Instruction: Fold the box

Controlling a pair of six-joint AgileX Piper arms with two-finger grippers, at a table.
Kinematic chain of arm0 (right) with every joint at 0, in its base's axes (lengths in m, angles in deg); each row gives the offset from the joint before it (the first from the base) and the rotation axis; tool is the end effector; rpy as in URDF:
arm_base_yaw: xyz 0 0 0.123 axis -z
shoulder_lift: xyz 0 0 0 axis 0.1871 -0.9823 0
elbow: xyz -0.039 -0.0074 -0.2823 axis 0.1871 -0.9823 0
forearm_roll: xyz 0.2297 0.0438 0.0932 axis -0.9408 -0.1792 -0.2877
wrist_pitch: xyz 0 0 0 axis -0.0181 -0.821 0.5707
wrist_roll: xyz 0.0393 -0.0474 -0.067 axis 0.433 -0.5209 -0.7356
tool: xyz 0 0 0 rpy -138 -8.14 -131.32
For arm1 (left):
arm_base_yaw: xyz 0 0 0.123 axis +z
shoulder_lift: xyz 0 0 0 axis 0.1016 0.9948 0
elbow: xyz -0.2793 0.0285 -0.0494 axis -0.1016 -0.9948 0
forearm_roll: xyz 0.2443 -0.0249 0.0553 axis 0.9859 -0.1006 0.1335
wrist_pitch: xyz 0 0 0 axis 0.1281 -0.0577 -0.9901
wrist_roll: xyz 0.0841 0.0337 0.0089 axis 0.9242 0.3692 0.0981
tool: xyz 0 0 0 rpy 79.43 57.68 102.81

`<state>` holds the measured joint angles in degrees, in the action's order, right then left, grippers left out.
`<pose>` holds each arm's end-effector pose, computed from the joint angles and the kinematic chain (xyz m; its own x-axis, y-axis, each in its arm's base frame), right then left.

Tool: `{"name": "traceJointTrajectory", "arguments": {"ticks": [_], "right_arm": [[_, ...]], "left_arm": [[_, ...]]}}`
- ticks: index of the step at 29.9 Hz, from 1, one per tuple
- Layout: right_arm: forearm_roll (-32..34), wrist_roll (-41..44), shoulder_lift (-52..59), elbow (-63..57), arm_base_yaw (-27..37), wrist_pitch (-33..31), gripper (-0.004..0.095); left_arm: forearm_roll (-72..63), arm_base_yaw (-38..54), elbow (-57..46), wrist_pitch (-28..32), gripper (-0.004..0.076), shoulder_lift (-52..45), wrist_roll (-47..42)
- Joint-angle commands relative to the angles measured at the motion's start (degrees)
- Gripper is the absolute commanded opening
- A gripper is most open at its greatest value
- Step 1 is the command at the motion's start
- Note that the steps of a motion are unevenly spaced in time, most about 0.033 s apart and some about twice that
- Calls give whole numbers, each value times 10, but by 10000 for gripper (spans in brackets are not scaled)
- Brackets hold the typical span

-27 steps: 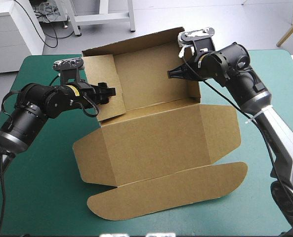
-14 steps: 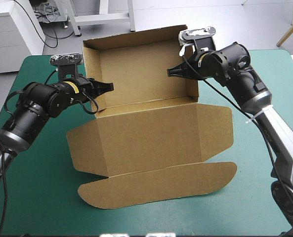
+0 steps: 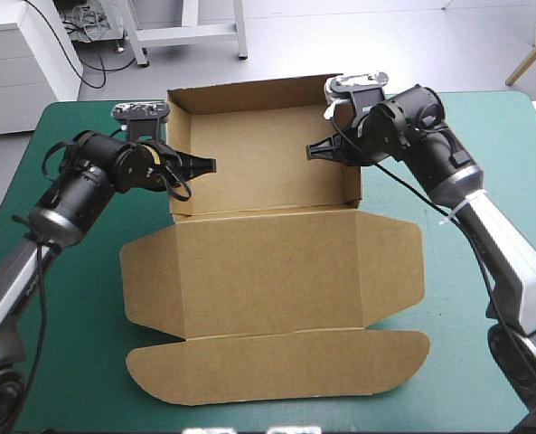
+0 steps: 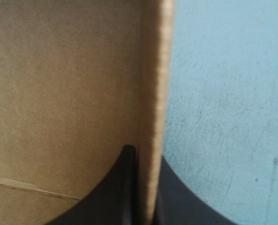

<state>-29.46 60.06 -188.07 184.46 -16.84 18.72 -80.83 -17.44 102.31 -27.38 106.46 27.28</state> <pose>0.3357 0.1642 0.4038 -0.7688 -0.1612 -0.6188 -0.2398 0.9698 0.0452 0.3138 -0.1256 0.3730 -0.7897 -0.0525 -0.6112 0.0571 0.9857 -0.1584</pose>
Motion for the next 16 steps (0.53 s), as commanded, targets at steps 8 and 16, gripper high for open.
{"name": "traceJointTrajectory", "arguments": {"ticks": [8, 16], "right_arm": [[-19, -18, -26, -79, 1, 8, -14], [-24, -17, -55, -80, 12, 12, -14]], "left_arm": [[-16, -2, 110, -96, -10, 123, 24], [-51, -2, 112, -125, -10, 179, 31]]}}
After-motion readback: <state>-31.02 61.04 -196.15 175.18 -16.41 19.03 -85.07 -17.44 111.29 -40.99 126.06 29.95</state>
